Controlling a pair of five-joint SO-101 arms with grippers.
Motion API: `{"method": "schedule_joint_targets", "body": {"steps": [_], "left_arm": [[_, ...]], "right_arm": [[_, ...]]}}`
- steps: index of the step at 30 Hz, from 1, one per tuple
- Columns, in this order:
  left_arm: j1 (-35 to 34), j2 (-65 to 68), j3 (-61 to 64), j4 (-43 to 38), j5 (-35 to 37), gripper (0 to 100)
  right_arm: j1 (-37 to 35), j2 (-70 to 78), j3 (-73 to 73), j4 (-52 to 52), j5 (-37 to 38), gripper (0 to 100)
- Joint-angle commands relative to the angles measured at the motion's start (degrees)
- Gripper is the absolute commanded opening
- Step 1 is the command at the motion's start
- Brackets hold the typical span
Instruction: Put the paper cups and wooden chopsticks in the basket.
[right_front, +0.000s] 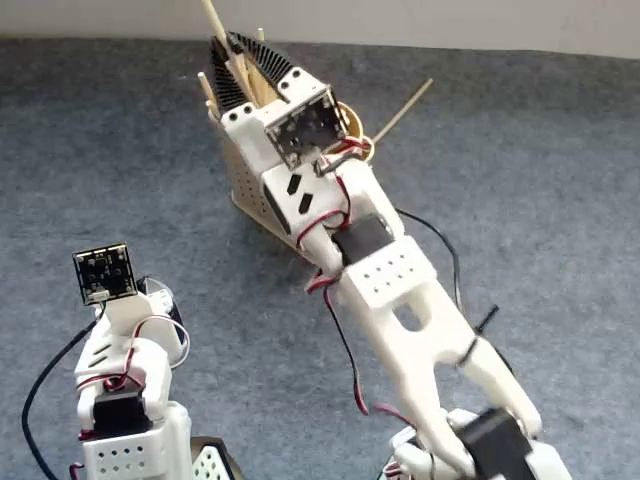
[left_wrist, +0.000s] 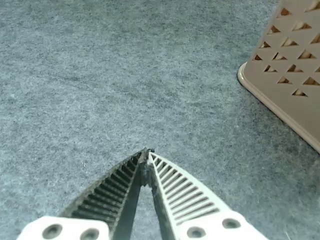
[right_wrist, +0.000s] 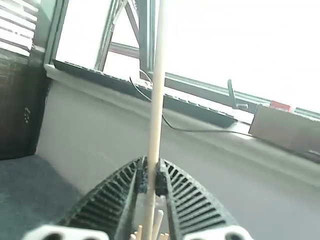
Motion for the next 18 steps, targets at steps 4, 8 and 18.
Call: {"method": "schedule_joint_targets", "body": {"steps": [4, 8, 18], "left_arm": [[0.92, -0.66, -0.4, -1.05, -0.53, 1], [0.84, -0.66, -0.4, -1.05, -0.53, 1], [0.92, -0.66, -0.4, -1.05, -0.53, 1]], "right_arm": [[2.42, 11.74, -6.73, -7.52, 0.62, 0.6], [2.33, 14.29, -6.9, -8.84, 0.62, 0.7], [1.19, 7.96, -0.75, -8.13, 0.35, 12.2]]}}
